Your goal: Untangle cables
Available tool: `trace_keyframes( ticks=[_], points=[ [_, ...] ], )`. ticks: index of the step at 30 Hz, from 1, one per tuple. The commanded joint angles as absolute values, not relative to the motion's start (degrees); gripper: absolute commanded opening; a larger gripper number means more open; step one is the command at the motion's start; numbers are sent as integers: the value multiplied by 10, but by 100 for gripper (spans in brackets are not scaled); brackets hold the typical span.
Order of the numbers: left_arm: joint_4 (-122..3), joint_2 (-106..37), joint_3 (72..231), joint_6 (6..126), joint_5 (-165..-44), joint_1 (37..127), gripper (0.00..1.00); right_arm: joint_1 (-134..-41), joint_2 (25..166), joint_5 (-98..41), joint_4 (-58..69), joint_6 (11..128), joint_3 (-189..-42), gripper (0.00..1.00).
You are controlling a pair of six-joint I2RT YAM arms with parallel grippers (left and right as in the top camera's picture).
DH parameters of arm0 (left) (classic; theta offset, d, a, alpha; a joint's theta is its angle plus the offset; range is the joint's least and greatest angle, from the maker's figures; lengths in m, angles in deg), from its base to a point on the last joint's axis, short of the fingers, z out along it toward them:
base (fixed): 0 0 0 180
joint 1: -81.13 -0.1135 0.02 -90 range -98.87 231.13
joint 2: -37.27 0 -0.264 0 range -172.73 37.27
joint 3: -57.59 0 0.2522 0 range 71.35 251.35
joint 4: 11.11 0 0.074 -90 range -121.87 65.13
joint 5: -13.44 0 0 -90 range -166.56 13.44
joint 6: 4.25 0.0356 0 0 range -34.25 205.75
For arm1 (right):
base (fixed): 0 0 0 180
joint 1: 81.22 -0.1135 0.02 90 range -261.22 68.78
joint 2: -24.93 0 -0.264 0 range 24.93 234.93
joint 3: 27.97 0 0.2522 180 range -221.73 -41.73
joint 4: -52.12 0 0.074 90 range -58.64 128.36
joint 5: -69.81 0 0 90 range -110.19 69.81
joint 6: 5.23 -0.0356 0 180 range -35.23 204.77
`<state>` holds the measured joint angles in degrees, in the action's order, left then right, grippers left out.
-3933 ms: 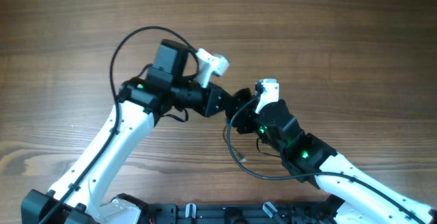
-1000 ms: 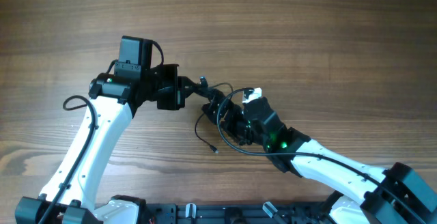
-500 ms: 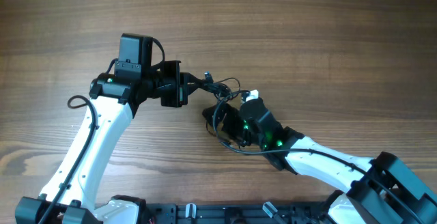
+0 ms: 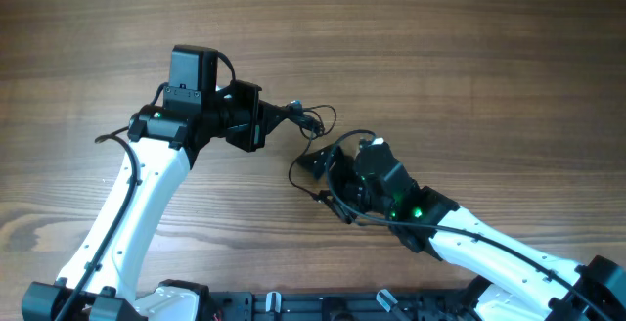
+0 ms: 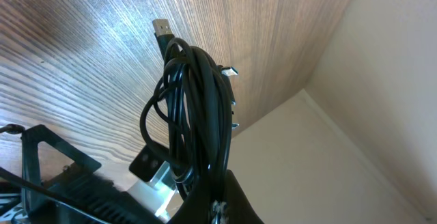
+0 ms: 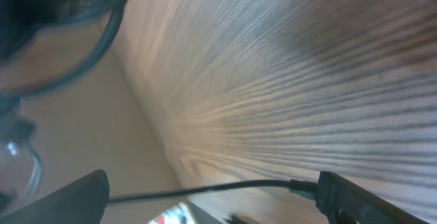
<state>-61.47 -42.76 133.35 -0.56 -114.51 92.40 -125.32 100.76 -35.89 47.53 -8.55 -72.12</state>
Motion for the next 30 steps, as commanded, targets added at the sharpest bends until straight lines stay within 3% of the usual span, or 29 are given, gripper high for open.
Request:
trace_keyframes(
  ticks=[1, 16, 30],
  points=[
    [-613, -422, 1342, 10, -1144, 925, 4, -1254, 1001, -298, 475, -230, -723, 100],
    [-615, -422, 1342, 10, -1150, 930, 4, -1254, 1002, -247, 530, -329, -723, 98],
    [-612, -422, 1342, -138, -1251, 964, 4, -1254, 1079, -230, 575, -330, -724, 99]
  ],
)
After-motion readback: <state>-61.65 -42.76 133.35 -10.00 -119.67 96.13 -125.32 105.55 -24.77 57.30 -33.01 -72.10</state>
